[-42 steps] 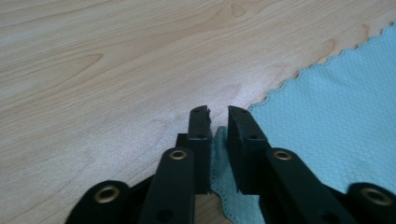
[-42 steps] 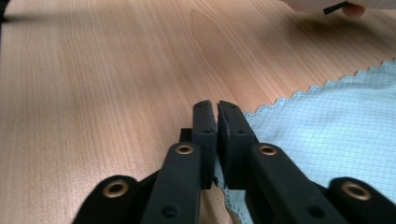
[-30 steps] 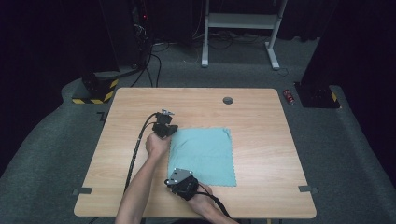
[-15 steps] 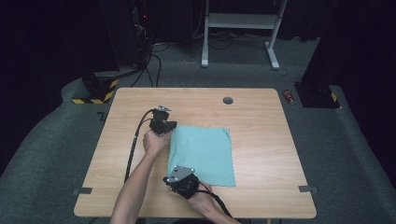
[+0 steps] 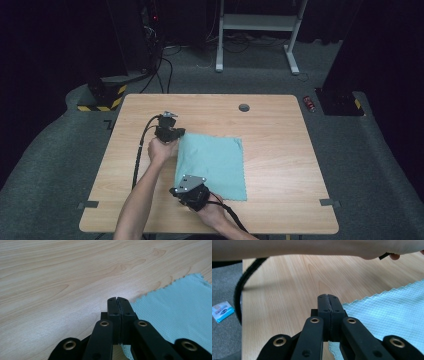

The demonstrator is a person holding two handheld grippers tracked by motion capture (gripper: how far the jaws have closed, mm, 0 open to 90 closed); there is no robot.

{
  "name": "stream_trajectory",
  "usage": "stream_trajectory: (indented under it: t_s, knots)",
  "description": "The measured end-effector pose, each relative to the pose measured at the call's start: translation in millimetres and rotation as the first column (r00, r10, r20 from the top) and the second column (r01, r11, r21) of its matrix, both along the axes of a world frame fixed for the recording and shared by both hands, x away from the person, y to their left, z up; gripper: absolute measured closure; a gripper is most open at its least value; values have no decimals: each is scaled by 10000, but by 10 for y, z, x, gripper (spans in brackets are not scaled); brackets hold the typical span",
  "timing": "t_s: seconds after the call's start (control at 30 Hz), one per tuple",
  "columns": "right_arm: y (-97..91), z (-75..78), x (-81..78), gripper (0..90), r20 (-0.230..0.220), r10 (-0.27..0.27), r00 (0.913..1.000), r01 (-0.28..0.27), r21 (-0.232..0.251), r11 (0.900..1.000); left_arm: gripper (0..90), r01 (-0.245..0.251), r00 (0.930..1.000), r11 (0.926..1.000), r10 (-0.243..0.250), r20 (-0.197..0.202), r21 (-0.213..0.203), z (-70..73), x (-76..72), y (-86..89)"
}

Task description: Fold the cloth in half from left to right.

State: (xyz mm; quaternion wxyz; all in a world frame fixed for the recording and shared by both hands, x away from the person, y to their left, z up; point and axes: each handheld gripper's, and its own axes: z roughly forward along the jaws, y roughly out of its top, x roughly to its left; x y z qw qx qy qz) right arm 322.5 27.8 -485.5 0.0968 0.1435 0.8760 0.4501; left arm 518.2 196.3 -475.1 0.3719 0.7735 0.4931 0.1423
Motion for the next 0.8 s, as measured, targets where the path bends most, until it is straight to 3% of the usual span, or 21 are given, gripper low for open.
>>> stream_trajectory:
  t_s: [0.4, 0.57, 0.8]
  knots:
    - [63, 124, -41, 900, -36, 150, 9999, -147, 700, 9974, 894, -265, 9993, 9996, 266, 264, -28, 208, -102, 223]
    - [7, 109, -54, 900, -31, 97, 9999, -94, 908, 9958, 894, -211, 9994, 9998, 209, 266, 73, 208, -104, 182]
    - [-231, 39, -52, 900, -164, -316, 9994, 331, 955, 9949, 893, -104, 9998, 9997, 100, 159, 199, 141, -58, 18]
